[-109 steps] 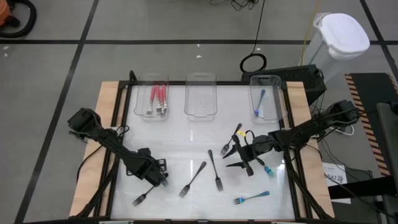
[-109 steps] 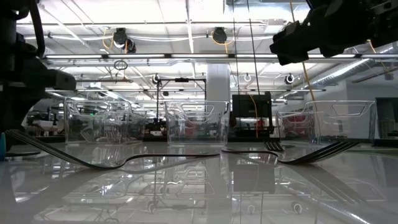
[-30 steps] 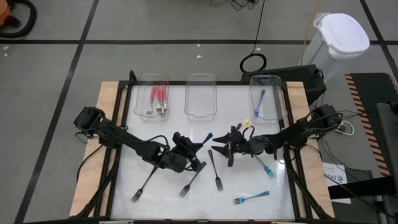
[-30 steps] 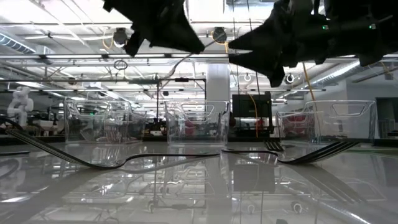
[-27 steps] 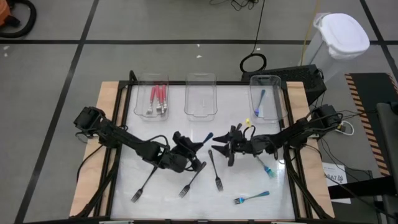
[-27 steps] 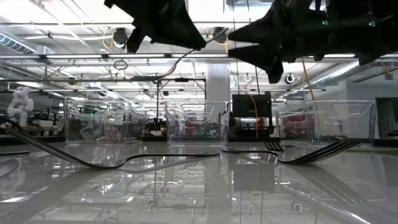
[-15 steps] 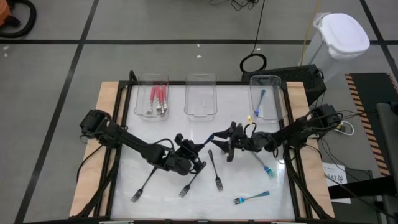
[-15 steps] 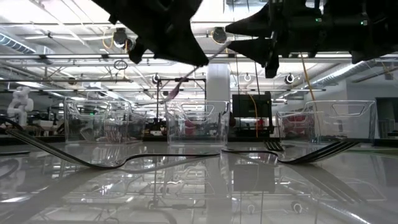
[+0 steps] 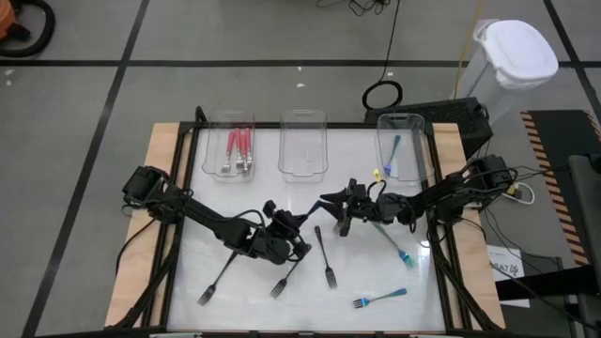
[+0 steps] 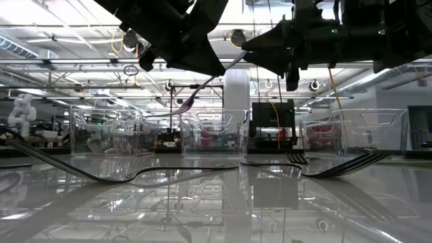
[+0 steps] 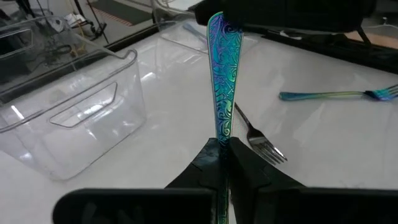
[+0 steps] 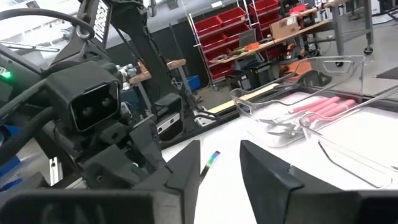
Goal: Sort silverware by color (type)
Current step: Put the blue fork into the right transparent bin
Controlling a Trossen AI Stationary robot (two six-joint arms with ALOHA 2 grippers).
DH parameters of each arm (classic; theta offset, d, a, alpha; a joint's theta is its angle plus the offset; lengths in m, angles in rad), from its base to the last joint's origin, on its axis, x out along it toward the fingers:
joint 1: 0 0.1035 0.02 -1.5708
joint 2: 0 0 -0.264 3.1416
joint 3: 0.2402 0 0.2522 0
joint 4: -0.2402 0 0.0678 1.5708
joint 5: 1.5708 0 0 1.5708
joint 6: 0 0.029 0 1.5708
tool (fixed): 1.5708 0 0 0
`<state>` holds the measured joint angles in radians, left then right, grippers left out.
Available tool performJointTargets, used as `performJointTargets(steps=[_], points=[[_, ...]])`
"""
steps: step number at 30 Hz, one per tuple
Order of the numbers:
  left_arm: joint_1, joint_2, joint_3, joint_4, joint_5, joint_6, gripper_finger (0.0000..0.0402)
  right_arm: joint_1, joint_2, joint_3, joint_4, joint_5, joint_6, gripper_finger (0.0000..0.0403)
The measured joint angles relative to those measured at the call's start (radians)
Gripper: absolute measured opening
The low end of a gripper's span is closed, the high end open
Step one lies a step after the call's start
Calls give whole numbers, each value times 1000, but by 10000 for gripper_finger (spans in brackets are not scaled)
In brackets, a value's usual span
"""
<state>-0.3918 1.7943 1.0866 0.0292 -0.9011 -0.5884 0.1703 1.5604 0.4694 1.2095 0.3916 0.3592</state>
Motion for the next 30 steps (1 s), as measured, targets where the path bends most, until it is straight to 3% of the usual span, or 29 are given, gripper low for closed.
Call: performJointTargets(steps=[21,30], points=[[6,0,0,26,-32,-5,13,0,0,0,-6,-4,4,90],[12,0,0,48,-28,1,13,0,0,4,-1,-54,-14,52]])
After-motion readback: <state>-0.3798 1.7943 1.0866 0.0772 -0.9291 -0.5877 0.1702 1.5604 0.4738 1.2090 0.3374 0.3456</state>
